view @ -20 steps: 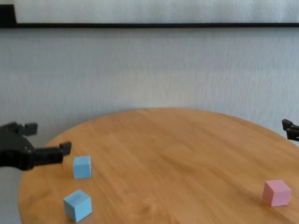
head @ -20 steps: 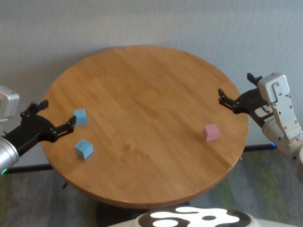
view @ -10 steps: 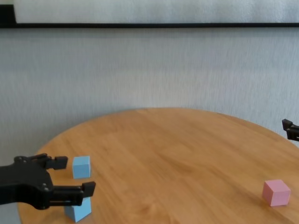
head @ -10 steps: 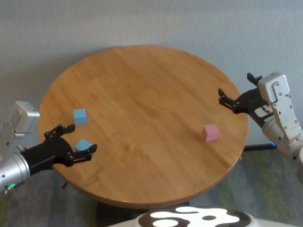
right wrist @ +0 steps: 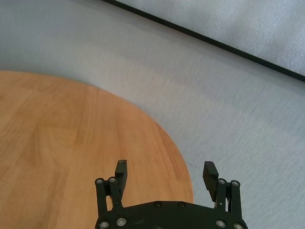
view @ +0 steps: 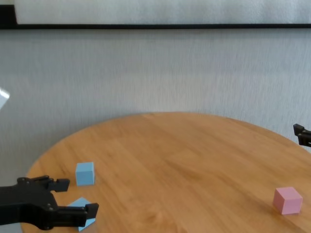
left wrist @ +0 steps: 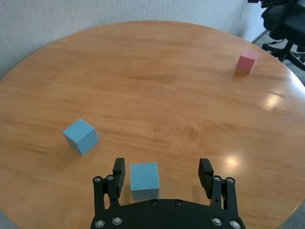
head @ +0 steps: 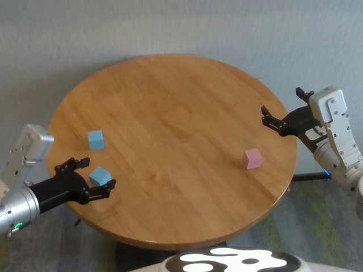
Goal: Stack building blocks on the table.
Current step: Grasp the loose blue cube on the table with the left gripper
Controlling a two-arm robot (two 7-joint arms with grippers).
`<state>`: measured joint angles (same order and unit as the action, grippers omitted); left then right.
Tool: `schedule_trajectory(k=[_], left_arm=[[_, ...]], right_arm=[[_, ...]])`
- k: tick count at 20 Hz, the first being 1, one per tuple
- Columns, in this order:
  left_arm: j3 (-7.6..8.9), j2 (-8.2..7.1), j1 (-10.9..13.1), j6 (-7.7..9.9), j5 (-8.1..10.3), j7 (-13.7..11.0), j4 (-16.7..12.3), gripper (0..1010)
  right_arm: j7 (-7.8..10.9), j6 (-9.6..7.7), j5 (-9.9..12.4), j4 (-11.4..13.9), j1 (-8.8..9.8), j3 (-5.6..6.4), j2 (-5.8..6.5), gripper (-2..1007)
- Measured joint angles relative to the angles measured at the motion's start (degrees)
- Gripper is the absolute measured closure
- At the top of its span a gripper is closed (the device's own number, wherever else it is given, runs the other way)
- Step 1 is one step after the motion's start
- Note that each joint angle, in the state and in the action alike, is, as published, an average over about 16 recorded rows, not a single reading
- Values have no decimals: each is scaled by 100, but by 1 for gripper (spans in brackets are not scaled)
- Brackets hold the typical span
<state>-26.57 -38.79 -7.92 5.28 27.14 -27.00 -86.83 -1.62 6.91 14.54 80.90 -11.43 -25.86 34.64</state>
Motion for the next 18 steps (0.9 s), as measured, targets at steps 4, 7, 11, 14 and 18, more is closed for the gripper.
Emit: schedule_trajectory(k=[4, 7, 11, 14, 18], left_arm=[[3, 84, -23, 119, -50, 3, 70, 10], [16, 151, -35, 169, -90, 10, 123, 10], [49, 248, -43, 203, -134, 27, 193, 10], [80, 319, -43, 221, -160, 44, 245, 10], [132, 411, -39, 233, -187, 65, 320, 10]], right_arm=[[0, 0, 0, 0, 0, 0, 0, 0], [0, 0, 0, 0, 0, 0, 0, 0], [0, 0, 0, 0, 0, 0, 0, 0], [0, 0, 0, 0, 0, 0, 0, 0], [0, 0, 0, 0, 0, 0, 0, 0]])
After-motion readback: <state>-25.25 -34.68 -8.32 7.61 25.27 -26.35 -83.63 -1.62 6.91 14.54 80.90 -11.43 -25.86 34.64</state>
